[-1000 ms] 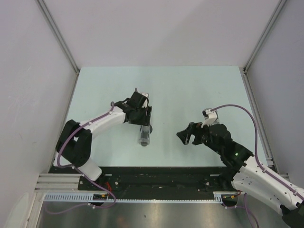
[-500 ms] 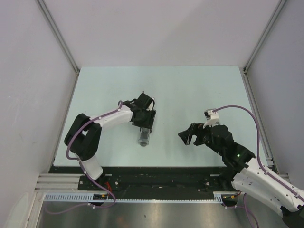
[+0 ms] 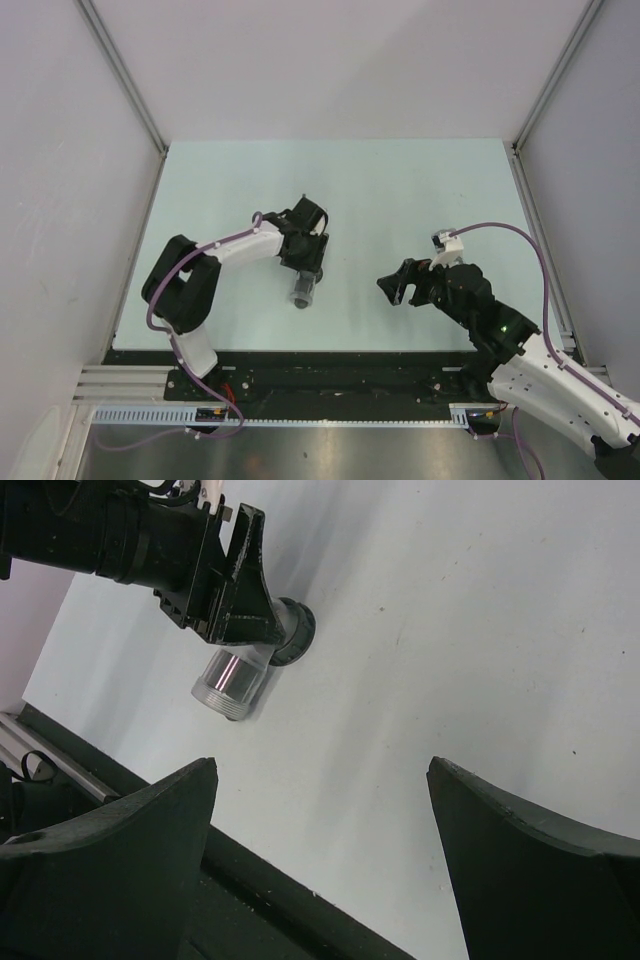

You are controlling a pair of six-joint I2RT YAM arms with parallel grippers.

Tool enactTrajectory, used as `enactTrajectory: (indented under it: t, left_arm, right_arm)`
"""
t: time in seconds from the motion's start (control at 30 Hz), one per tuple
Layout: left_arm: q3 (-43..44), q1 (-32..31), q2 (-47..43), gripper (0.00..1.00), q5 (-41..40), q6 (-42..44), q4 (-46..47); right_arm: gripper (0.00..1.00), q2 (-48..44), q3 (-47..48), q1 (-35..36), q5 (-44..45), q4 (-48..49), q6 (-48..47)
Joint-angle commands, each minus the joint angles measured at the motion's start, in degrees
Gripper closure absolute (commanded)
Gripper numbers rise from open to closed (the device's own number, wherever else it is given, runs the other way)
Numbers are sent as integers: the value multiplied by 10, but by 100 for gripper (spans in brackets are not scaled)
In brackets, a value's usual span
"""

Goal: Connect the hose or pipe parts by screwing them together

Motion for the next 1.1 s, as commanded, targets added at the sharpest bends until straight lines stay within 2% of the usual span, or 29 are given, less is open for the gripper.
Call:
enactTrajectory:
  t: [0.0,0.03,0.3,0.37,0.67,0.77,0.9,1.0,1.07]
  left_arm:
    - [19,-7,12,43,-2,12,0]
    - [21,-7,13,51,0,13,-1]
    - [22,-7,12,87,29,19,-1]
    - [21,-7,-1,98,38,19,0]
    - [1,-3,-79,100,69,0,2]
    - [-14,6,-102,99,28,-30,9]
    - [-59,52,-127,100,-16,-93,32]
    - [-110,102,-147,99,7,-147,72]
    - [-132,118,-164,96,24,-176,91]
  right_arm:
    - [9,-7,2,-2,10,5,-9]
    - [9,-7,3,-2,10,5,-9]
    - [9,-7,2,-4,7,11,-6]
    - [9,-8,2,-4,7,15,-6]
    - [10,3,2,-4,0,36,-4]
    - [9,17,2,-3,-10,41,5]
    - [9,24,1,-1,-23,45,10]
    - [9,21,2,1,-19,39,10]
    - [9,18,1,1,-16,31,10]
